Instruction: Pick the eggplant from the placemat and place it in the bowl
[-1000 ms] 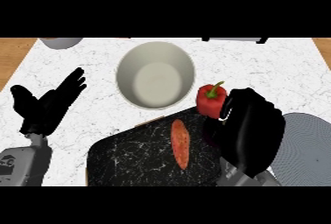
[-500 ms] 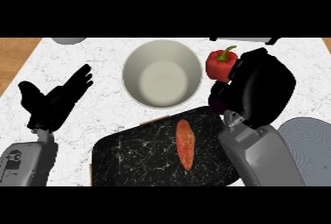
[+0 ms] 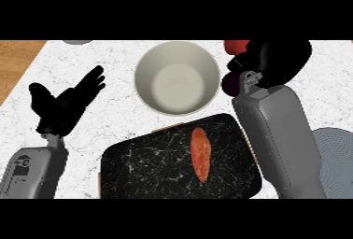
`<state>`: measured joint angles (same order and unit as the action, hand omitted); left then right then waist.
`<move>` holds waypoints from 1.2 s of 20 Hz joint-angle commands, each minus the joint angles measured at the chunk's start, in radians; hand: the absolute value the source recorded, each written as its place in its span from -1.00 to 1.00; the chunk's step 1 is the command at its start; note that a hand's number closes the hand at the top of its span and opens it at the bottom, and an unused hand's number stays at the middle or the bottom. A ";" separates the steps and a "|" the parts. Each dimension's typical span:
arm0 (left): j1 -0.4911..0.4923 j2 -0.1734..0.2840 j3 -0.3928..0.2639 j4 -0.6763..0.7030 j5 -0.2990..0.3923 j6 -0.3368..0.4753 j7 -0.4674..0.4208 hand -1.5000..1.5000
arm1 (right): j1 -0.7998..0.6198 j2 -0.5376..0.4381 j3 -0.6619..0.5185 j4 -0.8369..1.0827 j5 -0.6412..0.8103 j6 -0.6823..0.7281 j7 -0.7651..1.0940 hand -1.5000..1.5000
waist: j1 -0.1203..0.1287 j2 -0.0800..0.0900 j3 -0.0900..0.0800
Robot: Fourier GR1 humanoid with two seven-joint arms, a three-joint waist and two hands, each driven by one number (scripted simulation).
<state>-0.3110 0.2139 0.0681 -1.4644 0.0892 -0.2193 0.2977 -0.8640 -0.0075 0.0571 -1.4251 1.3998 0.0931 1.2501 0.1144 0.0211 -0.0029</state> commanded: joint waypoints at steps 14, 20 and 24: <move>0.001 0.005 0.005 0.012 0.001 -0.016 -0.034 0.00 | -0.105 0.007 -0.303 0.352 -0.209 -0.590 0.012 -1.00 | 0.007 0.017 0.004; -0.038 -0.012 0.004 0.021 -0.007 0.014 -0.005 0.00 | -0.157 0.007 -0.304 0.538 -0.155 -0.827 -0.083 -1.00 | -0.001 0.015 0.003; -0.010 0.007 0.021 0.016 0.004 0.004 0.004 0.00 | -0.209 0.007 -0.289 0.613 -0.031 -0.915 -0.008 -1.00 | -0.027 -0.003 0.001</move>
<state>-0.3316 0.2099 0.0761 -1.4502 0.0856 -0.2115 0.2921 -1.0247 -0.0041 -0.2470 -0.8828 1.2931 -0.6331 1.0627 0.1049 0.0289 -0.0005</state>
